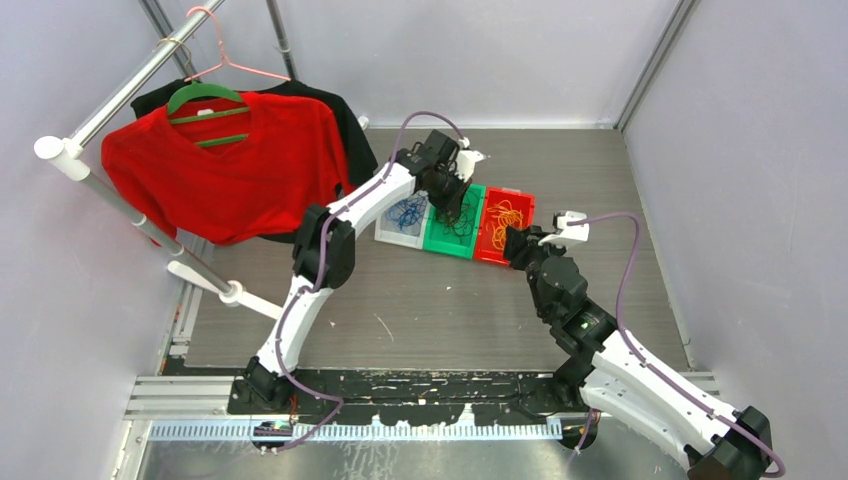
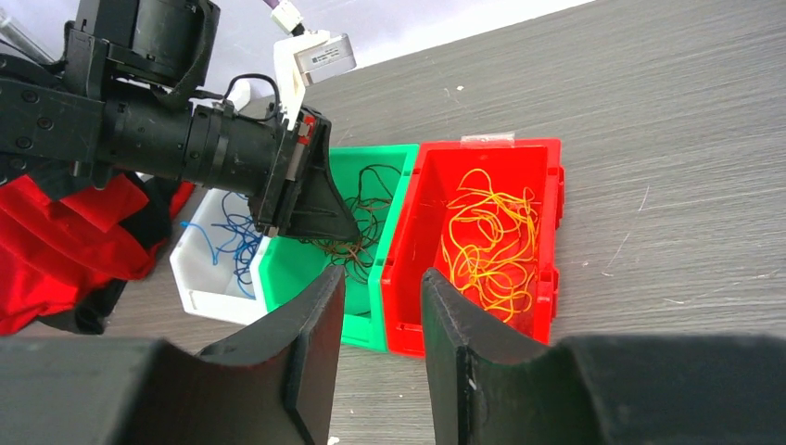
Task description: Untangle the cables
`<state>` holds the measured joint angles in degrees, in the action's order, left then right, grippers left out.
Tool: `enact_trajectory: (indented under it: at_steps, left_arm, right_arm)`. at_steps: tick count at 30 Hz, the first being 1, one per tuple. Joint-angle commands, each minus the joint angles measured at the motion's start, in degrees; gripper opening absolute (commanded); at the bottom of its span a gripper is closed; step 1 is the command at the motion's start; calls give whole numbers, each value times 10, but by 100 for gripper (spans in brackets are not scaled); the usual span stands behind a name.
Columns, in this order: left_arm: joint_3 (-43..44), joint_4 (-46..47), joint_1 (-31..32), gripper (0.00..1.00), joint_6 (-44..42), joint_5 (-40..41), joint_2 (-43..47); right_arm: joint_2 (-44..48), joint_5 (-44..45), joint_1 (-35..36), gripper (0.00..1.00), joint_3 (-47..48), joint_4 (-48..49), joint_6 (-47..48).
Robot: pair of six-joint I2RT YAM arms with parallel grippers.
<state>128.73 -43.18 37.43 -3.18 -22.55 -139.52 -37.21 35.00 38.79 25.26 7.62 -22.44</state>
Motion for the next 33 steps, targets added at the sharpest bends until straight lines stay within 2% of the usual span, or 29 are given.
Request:
enact_trajectory:
  at_steps: [1, 3, 8, 15, 20, 22, 23, 25, 30, 33]
  left_arm:
    - [17, -8, 7, 8, -27, 45, 15]
    - [25, -36, 7, 29, -30, 35, 32]
    - [25, -108, 7, 71, -58, 29, 107]
    - [35, -214, 6, 99, -86, 31, 189]
    - [33, -287, 0, 100, -91, 19, 259]
    - [-15, -289, -17, 100, -84, 14, 306]
    - [-54, -274, -32, 99, -81, 8, 348]
    - [-188, -210, -91, 100, -66, -9, 425]
    - [-511, 33, -265, 100, -37, -27, 603]
    - [-666, 167, -341, 100, -49, -13, 659]
  right_arm:
    - [-5, 0, -4, 41, 18, 7, 8]
    - [-5, -3, -5, 41, 22, 4, 9]
    - [-7, -11, -9, 44, 39, -16, 8]
    - [-10, -12, -14, 59, 61, -34, 16]
    - [-36, 15, -20, 78, 90, -57, 35]
    - [-47, 33, -25, 95, 100, -65, 46]
    - [-53, 49, -28, 100, 104, -68, 51]
    - [-65, 85, -39, 100, 106, -74, 53]
    - [-75, 179, -86, 100, 73, -50, 56]
    - [-81, 200, -125, 100, 40, -16, 67]
